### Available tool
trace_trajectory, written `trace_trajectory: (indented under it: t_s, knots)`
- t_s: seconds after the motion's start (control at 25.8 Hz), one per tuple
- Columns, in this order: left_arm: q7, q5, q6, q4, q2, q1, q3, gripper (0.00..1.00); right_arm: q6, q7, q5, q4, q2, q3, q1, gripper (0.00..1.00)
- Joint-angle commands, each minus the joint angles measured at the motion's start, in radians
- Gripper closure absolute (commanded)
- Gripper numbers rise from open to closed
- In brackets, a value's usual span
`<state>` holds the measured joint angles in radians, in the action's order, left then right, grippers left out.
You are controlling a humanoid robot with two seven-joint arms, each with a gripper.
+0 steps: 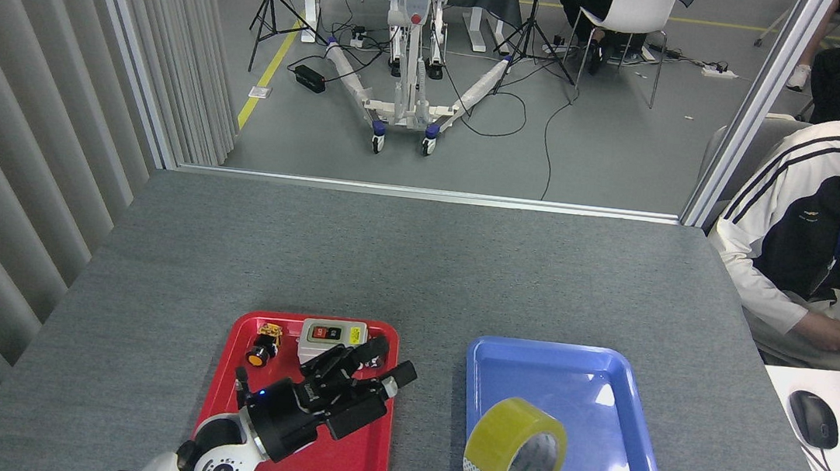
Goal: Place and move tape with both arms
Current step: 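Withdraw the left gripper and lower the tape into the blue tray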
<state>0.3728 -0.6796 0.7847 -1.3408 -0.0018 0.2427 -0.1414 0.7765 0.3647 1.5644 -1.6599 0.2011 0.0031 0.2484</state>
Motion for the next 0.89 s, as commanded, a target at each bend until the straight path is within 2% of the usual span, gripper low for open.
trace_trajectory:
  t_s: [0.0, 0.16, 0.23, 0.35, 0.43, 0.47, 0.54, 0.81, 0.85]
  knots:
    - [-0.152, 0.002, 0.001, -0.055, 0.051, -0.046, 0.062, 0.01, -0.068, 0.000, -0.001, 0.009, 0.015, -0.043, -0.009, 1.00]
    - [-0.261, -0.044, -0.125, -0.124, 0.149, -0.158, 0.115, 0.01, -0.108, -0.020, -0.015, 0.034, 0.047, -0.087, -0.044, 1.00]
    - [-0.362, -0.189, -0.173, -0.136, 0.192, -0.194, 0.135, 0.01, -0.134, -0.087, -0.044, 0.057, 0.054, -0.109, -0.055, 1.00]
    - [-0.506, -0.435, -0.332, -0.198, 0.203, -0.269, 0.138, 0.01, -0.177, -0.291, -0.069, 0.081, 0.070, -0.114, -0.092, 1.00]
    - [-0.549, -0.538, -0.436, -0.244, 0.198, -0.321, 0.123, 0.01, -0.180, -0.478, -0.073, 0.088, 0.078, -0.114, -0.113, 1.00]
    - [-0.560, -0.569, -0.456, -0.251, 0.198, -0.335, 0.112, 0.01, -0.186, -0.561, -0.081, 0.092, 0.083, -0.112, -0.124, 1.00]
    - [-0.571, -0.583, -0.458, -0.251, 0.206, -0.339, 0.101, 0.01, -0.207, -0.662, -0.101, 0.100, 0.086, -0.107, -0.138, 1.00]
    - [-0.615, -0.586, -0.461, -0.256, 0.203, -0.358, 0.111, 0.01, -0.221, -0.713, -0.107, 0.109, 0.087, -0.077, -0.170, 0.99]
    - [-0.614, -0.586, -0.461, -0.256, 0.203, -0.359, 0.111, 0.01, -0.227, -0.727, -0.107, 0.111, 0.086, -0.069, -0.170, 0.83]
